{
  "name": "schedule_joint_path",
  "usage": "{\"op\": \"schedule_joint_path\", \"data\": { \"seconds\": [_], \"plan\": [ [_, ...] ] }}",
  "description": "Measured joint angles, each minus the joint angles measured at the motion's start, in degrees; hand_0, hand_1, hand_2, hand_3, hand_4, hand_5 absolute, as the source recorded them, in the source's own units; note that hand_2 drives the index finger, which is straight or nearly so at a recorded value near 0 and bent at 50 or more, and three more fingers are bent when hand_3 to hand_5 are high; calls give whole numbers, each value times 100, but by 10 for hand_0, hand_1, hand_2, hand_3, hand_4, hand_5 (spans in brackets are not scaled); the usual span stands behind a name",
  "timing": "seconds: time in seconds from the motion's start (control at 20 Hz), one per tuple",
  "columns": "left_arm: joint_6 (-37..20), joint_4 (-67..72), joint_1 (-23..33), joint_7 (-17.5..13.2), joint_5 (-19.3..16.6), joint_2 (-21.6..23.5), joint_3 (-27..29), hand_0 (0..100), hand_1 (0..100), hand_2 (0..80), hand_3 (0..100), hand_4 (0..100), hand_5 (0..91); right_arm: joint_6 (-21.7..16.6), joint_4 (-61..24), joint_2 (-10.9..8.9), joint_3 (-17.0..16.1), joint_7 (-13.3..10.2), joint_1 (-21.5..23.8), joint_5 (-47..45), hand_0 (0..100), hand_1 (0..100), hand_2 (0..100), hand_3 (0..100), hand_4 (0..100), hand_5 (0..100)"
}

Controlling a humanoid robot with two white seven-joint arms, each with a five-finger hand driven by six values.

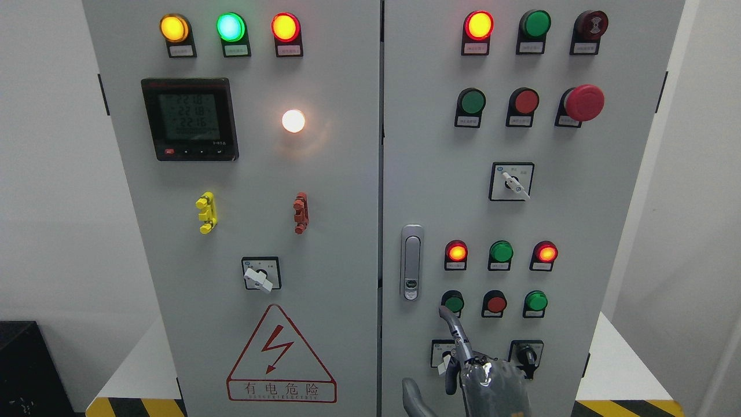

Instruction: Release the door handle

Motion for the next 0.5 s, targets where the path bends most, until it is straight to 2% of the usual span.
{"op": "schedule_joint_path", "data": {
  "seconds": [0.5],
  "plan": [
    [0, 0, 0, 0, 0, 0, 0, 0, 0, 22, 89, 14, 0, 193, 448, -5, -15, -9, -415, 1004, 319, 343, 0, 1000, 1000, 980]
  ]
}}
